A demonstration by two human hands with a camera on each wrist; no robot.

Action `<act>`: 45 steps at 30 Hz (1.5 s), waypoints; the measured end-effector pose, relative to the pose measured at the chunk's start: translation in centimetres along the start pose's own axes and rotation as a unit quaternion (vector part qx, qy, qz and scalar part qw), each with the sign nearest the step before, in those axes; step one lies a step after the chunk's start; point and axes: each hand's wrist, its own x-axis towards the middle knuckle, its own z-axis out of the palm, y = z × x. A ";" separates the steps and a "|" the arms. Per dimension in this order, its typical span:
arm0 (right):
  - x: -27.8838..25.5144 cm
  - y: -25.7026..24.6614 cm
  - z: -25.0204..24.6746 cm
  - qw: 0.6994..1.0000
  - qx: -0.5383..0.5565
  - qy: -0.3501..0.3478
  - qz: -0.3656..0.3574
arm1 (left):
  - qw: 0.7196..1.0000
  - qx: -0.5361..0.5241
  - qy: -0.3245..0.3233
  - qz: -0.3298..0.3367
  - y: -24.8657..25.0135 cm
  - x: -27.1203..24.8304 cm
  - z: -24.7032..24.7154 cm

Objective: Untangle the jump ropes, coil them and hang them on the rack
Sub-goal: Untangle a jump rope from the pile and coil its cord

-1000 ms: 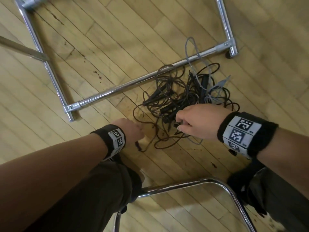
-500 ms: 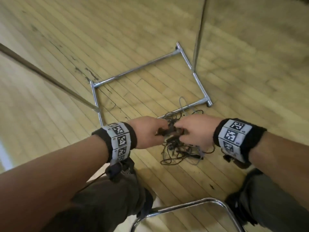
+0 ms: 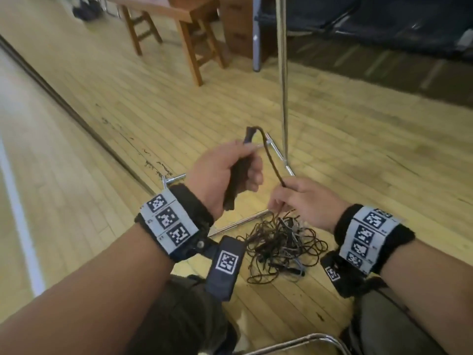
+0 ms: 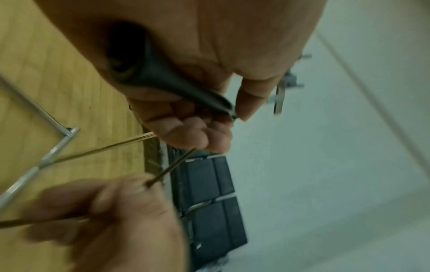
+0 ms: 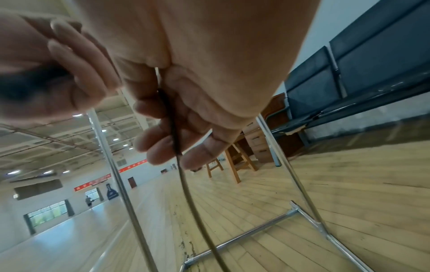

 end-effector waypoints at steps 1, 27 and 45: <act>0.0 0.8 -0.2 1.000 -0.024 0.007 0.006 | 0.998 -0.058 0.022 0.010 0.6 0.3 0.0; 10.0 3.5 -1.6 0.994 -0.051 -0.065 0.078 | 0.975 0.220 0.023 -0.033 -9.7 10.5 -5.9; 9.3 2.8 -1.4 0.995 0.030 -0.086 0.029 | 0.923 0.364 0.058 0.112 -8.1 9.3 -5.2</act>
